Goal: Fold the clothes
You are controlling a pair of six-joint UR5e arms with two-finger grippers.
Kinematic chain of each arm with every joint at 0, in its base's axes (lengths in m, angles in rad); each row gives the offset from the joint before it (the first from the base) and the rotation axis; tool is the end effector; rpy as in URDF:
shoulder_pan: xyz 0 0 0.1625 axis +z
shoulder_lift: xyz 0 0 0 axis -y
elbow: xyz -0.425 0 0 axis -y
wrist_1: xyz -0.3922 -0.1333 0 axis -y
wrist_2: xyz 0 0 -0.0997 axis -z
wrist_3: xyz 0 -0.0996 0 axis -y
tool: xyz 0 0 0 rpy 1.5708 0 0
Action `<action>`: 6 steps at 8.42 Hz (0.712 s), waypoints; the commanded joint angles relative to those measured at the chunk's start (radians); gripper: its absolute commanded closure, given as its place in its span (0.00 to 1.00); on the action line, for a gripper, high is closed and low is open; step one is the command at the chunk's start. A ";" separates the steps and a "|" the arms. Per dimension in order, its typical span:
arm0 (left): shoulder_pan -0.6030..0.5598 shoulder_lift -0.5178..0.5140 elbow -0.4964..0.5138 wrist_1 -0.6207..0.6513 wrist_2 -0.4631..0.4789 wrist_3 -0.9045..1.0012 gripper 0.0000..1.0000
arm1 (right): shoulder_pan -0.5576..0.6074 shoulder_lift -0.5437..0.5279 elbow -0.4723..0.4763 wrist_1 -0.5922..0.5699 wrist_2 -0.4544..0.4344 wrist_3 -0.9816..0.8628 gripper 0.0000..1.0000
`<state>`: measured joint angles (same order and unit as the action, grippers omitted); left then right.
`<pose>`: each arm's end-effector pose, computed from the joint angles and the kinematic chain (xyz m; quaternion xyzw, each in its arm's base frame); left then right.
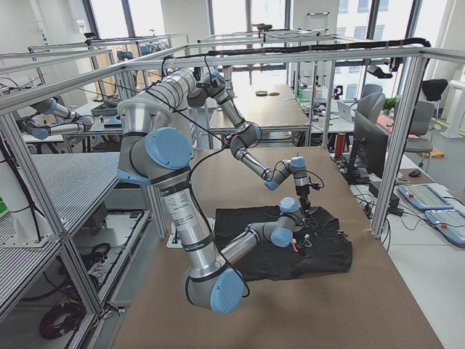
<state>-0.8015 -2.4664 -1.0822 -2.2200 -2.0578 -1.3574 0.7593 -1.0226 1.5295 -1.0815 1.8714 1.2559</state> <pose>0.5065 -0.6477 0.2294 0.0556 0.5286 -0.1267 0.8375 -0.4351 -0.5561 0.3028 0.1287 -0.4732 0.1216 0.8630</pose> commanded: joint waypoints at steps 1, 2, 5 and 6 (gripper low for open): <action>-0.002 -0.026 0.019 -0.001 0.024 -0.009 1.00 | 0.000 -0.021 0.018 0.000 0.000 0.000 0.05; 0.001 -0.025 0.019 -0.003 0.042 -0.014 0.46 | -0.002 -0.022 0.021 0.000 0.000 0.002 0.05; 0.021 0.038 -0.072 -0.017 0.110 -0.076 0.00 | -0.029 -0.054 0.098 -0.006 0.006 0.115 0.05; 0.039 0.094 -0.182 -0.010 0.120 -0.162 0.00 | -0.040 -0.097 0.165 -0.015 0.008 0.141 0.05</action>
<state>-0.7868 -2.4523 -1.1196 -2.2353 -1.9668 -1.4125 0.7417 -1.0613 1.5944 -1.0845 1.8747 1.3409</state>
